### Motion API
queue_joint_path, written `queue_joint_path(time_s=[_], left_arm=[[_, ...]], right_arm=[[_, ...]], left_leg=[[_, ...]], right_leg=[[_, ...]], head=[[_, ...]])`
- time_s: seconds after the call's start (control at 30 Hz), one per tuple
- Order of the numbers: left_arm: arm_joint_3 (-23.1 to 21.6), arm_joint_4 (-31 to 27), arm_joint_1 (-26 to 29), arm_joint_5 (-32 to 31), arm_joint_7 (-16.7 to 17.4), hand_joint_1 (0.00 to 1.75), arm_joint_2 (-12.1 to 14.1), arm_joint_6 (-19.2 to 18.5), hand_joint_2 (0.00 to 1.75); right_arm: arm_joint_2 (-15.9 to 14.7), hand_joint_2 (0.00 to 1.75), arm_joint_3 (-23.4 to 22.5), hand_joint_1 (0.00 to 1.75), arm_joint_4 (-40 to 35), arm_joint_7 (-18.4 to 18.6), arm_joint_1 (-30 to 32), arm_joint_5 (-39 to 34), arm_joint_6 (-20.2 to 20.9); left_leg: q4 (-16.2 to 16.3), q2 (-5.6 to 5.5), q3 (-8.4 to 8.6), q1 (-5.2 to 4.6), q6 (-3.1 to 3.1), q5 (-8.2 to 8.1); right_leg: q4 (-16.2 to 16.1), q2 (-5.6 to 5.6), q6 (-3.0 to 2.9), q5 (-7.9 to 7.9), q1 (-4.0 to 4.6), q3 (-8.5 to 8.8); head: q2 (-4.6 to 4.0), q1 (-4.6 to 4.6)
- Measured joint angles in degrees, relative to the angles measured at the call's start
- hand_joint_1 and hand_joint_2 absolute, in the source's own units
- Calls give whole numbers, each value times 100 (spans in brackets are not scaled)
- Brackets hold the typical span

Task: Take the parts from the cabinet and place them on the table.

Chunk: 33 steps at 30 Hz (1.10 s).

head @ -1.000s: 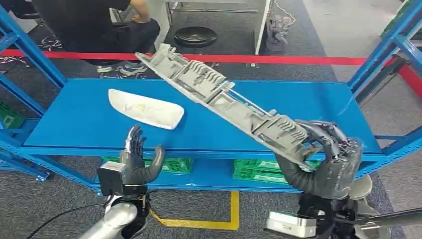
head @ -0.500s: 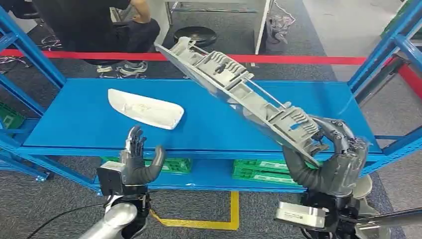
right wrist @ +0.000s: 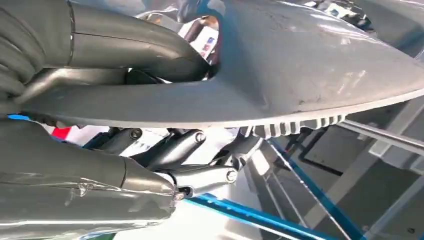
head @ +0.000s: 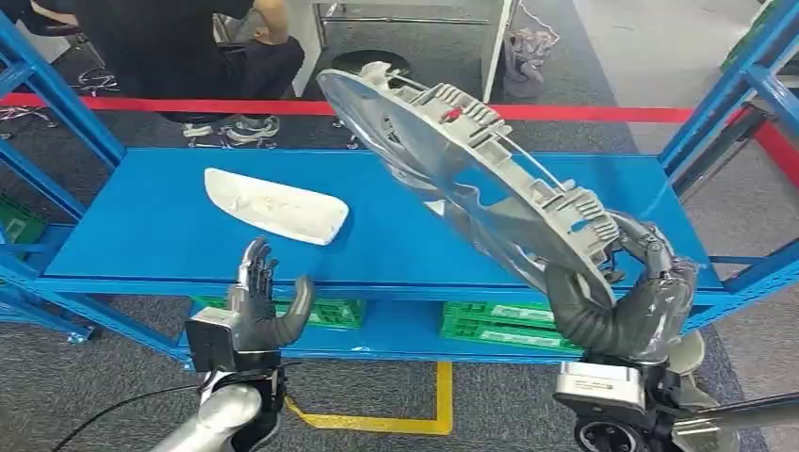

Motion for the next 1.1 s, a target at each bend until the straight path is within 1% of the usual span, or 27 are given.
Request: queue_joint_path(time_s=[0.1, 0.23, 0.27, 0.3, 0.33, 0.37, 0.4, 0.43, 0.47, 0.5, 0.53, 0.57, 0.6, 0.63, 0.67, 0.73, 0.77, 0.8, 0.83, 0.87, 0.9, 0.93, 0.97, 1.0, 1.03, 1.07, 1.1], left_arm=[[-4, -2, 15, -55, -13, 0, 0, -42, 175], [-4, -11, 15, -79, -9, 0, 0, -53, 175], [-4, -22, 12, -90, -9, 0, -2, -50, 175], [-7, -29, 18, -92, -9, 0, -9, -50, 175], [-9, -31, 8, -98, -11, 0, -15, -48, 175], [-9, -31, 5, -101, -11, 0, -18, -50, 175], [-11, -31, 20, -101, -11, 0, -22, -50, 175], [-13, -31, 35, -103, -13, 0, -28, -48, 175], [-15, -31, 53, -103, -11, 0, -31, -48, 175], [-15, -31, 63, -103, -11, 0, -31, -48, 175], [-17, -31, 65, -103, -11, 0, -31, -48, 175], [-20, -31, 65, -103, -13, 0, -33, -48, 175], [-20, -31, 63, -105, -13, 0, -35, -48, 175], [-20, -33, 64, -105, -13, 0, -37, -48, 175], [-20, -37, 56, -107, -13, 0, -39, -48, 175], [-22, -50, 73, -112, -20, 0, -42, -48, 175], [-22, -50, 84, -112, -20, 0, -39, -46, 175], [-22, -59, 88, -112, -20, 0, -39, -44, 175], [-22, -61, 68, -114, -22, 0, -39, -44, 175], [-22, -61, 47, -114, -22, 0, -39, -44, 175], [-22, -61, 50, -114, -20, 0, -39, -44, 175], [-22, -61, 62, -112, -20, 0, -39, -44, 175], [-22, -61, 76, -114, -20, 0, -37, -44, 175], [-22, -61, 84, -112, -18, 0, -35, -44, 175], [-22, -61, 82, -114, -18, 0, -35, -44, 175], [-22, -63, 79, -114, -18, 0, -35, -44, 175], [-22, -64, 76, -116, -18, 0, -35, -44, 175]], right_arm=[[-28, 175, 50, 175, 0, 280, -4, 374, 0], [-55, 175, 162, 175, 2, 427, -24, 505, 2], [-55, 175, 179, 175, 0, 427, -37, 505, 0], [-64, 175, 190, 175, 2, 427, -52, 505, 0], [-77, 175, 214, 175, 2, 427, -73, 505, 0], [-90, 175, 230, 175, 2, 422, -96, 510, 0], [-103, 175, 252, 175, 4, 409, -100, 514, 0], [-111, 175, 273, 175, 4, 403, -97, 516, 0], [-127, 175, 308, 175, 9, 405, -92, 514, 0], [-149, 175, 332, 175, 15, 405, -93, 514, 0], [-169, 175, 359, 175, 20, 405, -98, 514, 2], [-182, 175, 385, 175, 22, 403, -105, 514, 0], [-188, 175, 413, 175, 22, 400, -108, 514, 0], [-201, 175, 426, 175, 33, 396, -105, 514, 0], [-203, 175, 440, 175, 28, 387, -107, 514, 0], [-221, 175, 477, 175, 37, 392, -106, 505, 0], [-225, 175, 503, 175, 39, 394, -108, 505, 0], [-227, 175, 514, 175, 39, 392, -122, 505, 0], [-227, 175, 529, 175, 39, 390, -133, 505, 2], [-232, 175, 549, 175, 37, 387, -144, 507, 2], [-238, 175, 555, 175, 37, 387, -143, 505, 2], [-241, 175, 562, 175, 39, 387, -141, 505, 2], [-243, 175, 566, 175, 42, 390, -137, 505, 0], [-247, 175, 575, 175, 44, 392, -144, 499, 0], [-251, 175, 588, 175, 44, 394, -161, 499, 0], [-251, 175, 601, 175, 44, 394, -175, 499, 2], [-251, 175, 608, 175, 44, 394, -185, 501, 2]], left_leg=[[15, 2, -7, -4, 17, -13], [27, -6, -24, -37, 64, -44], [-44, -18, 3, -16, 85, -30], [-110, -30, 71, 48, 110, -8], [-123, -56, 96, 54, 123, -9], [-123, -71, 99, 55, 132, -12], [-122, -99, 103, 51, 136, -16], [-119, -125, 103, 50, 139, -23], [-115, -188, 109, 55, 132, -29], [-114, -250, 124, 65, 116, -40], [-101, -319, 143, 79, 93, -55], [-77, -393, 168, 98, 59, -77], [-36, -458, 176, 116, 6, -113], [-15, -511, 139, 97, -30, -123], [46, -596, 74, 98, -74, -120], [-11, -715, 26, 140, -171, -49], [-20, -798, 17, 144, -211, -35], [27, -613, 0, 142, -229, -73], [231, -221, -103, 94, -245, -176], [643, -51, -328, 92, -255, -380], [1166, -6, -607, 93, -256, -601], [1628, 0, -861, 93, -252, -764], [1929, 0, -1039, 92, -240, -803], [1899, 1, -1043, 89, -223, -708], [1597, 8, -904, 84, -196, -495], [1042, 58, -613, 64, -145, -206], [489, 201, -316, 28, -80, 26]], right_leg=[[-1, 1, 12, -7, -5, 2], [-29, -31, 47, -15, -27, 18], [-41, -47, 73, -31, -17, 75], [6, -35, 84, -98, -47, 46], [284, -19, 83, -273, -39, -61], [723, -1, 87, -475, -34, -275], [1314, 9, 103, -708, -40, -590], [1729, 11, 116, -832, -40, -832], [1981, 11, 125, -816, -47, -1025], [1860, 11, 133, -622, -59, -1028], [1508, 15, 131, -339, -72, -907], [990, 65, 133, -5, -93, -707], [405, 277, 151, 300, -139, -491], [326, 583, 161, 172, -158, -443], [246, 591, 126, 165, -156, -362], [313, 477, 64, 174, -95, -406], [293, 398, 25, 188, -99, -384], [260, 318, -23, 209, -138, -359], [253, 242, -50, 206, -120, -348], [254, 146, -114, 198, -92, -350], [254, 58, -132, 189, -66, -352], [254, -29, -147, 181, -46, -354], [254, -117, -163, 171, -29, -351], [254, -190, -168, 165, -11, -343], [254, -260, -183, 153, 8, -328], [254, -329, -182, 132, 25, -301], [254, -385, -175, 110, 39, -269]], head=[[0, -13], [0, -31], [0, -48], [0, -41], [-2, -4], [0, 38], [0, 85], [0, 85], [0, 90], [-2, 98], [0, 103], [-2, 114], [0, 131], [-2, 142], [0, 144], [-2, 94], [0, 81], [-2, 61], [0, -16], [0, -109], [-2, -129], [-2, -140], [-2, -172], [0, -190], [-2, -214], [-2, -236], [0, -254]])
